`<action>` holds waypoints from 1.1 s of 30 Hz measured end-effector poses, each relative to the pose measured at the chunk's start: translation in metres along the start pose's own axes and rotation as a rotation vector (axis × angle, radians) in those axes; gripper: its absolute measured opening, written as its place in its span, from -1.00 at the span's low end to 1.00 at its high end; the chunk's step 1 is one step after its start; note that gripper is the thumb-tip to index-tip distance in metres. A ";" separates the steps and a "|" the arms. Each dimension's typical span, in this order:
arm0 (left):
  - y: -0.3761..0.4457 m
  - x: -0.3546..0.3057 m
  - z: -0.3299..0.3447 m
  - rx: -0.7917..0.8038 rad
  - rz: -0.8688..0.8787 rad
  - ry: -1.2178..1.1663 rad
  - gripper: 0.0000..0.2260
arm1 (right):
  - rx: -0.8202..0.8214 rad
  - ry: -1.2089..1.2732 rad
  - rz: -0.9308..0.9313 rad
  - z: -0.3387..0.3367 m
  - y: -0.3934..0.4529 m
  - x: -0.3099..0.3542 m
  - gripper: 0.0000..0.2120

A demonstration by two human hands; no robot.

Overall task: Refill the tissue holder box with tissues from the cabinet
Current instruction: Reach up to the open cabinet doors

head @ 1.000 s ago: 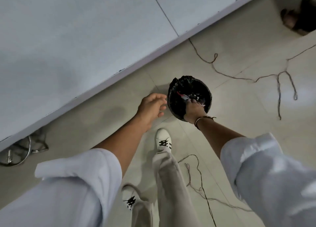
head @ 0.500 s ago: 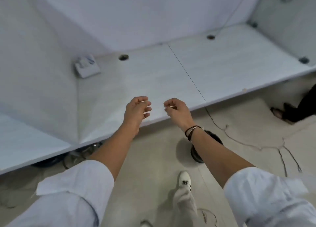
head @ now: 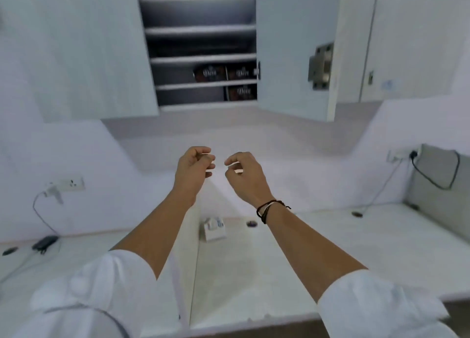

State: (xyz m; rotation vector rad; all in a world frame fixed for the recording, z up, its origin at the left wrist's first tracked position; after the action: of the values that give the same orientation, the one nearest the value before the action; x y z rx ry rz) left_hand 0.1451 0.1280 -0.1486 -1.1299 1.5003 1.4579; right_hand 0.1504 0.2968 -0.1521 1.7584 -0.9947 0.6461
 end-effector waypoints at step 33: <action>0.036 -0.161 -0.008 -0.577 1.084 1.336 -0.68 | -0.063 -0.612 -0.589 -0.007 0.141 0.063 -0.18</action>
State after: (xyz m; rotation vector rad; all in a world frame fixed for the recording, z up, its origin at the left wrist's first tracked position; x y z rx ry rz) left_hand 0.1660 0.1332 0.0155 -2.0005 3.0606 1.9872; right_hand 0.0631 0.2559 -0.0305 2.1037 -0.7998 -0.3122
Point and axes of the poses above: each hand's wrist, its own y-axis towards the middle knuckle, its own z-axis out of the palm, x = y × z, the point moved 9 cm from there along y, towards the middle knuckle, and after that the axes turned 9 degrees about x, right-handed, at the moved point
